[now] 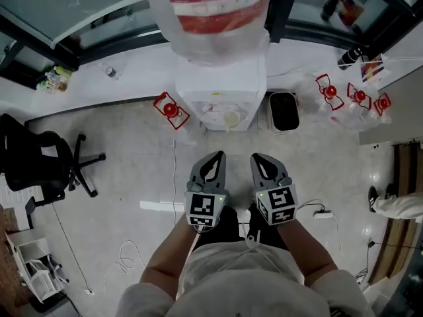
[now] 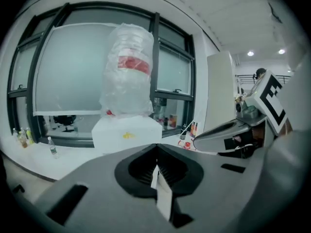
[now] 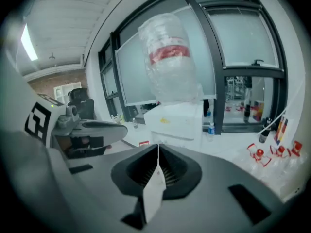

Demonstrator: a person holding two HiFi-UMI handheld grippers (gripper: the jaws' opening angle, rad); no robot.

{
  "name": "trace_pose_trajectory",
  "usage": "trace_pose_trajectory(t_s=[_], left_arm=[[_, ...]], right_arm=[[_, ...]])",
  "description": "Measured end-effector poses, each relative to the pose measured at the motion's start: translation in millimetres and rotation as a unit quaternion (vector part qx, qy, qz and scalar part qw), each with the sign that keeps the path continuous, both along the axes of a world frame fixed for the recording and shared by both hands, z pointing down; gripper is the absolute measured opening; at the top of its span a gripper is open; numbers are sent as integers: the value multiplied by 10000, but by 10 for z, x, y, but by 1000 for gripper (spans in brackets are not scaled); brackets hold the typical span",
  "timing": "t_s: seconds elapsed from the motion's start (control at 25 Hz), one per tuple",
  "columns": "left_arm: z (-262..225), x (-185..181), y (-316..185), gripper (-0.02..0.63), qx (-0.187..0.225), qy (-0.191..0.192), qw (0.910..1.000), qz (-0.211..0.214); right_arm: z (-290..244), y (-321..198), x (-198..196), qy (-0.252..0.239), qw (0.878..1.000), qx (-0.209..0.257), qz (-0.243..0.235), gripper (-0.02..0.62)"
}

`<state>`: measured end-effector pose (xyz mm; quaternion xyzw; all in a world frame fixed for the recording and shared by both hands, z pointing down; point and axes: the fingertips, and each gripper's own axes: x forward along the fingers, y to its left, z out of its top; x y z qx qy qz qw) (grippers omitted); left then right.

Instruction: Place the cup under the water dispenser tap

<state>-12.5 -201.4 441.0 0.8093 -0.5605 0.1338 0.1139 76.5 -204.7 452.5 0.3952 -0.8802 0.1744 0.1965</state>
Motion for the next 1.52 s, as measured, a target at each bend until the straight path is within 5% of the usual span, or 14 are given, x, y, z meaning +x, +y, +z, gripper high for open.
trace_pose_trajectory(t_s=[0.2, 0.36, 0.56, 0.8, 1.52], left_arm=[[-613, -43, -117, 18, 451, 238, 9984, -240], [-1102, -62, -56, 18, 881, 483, 9943, -368], [-1579, -225, -67, 18, 1272, 312, 9902, -480], [-1838, -452, -68, 18, 1343, 402, 9874, -739], [-1984, -363, 68, 18, 1400, 484, 9877, -497]], right_arm=[[-660, -175, -32, 80, 9963, 845, -128, 29], [-1005, -112, -48, -125, 9954, 946, -80, 29], [-1309, -125, -107, -371, 9939, 1035, -11, 28], [-1570, -190, -151, -407, 9903, 1326, 12, 28], [-1826, -4, -357, -487, 9855, 1621, -98, 28]])
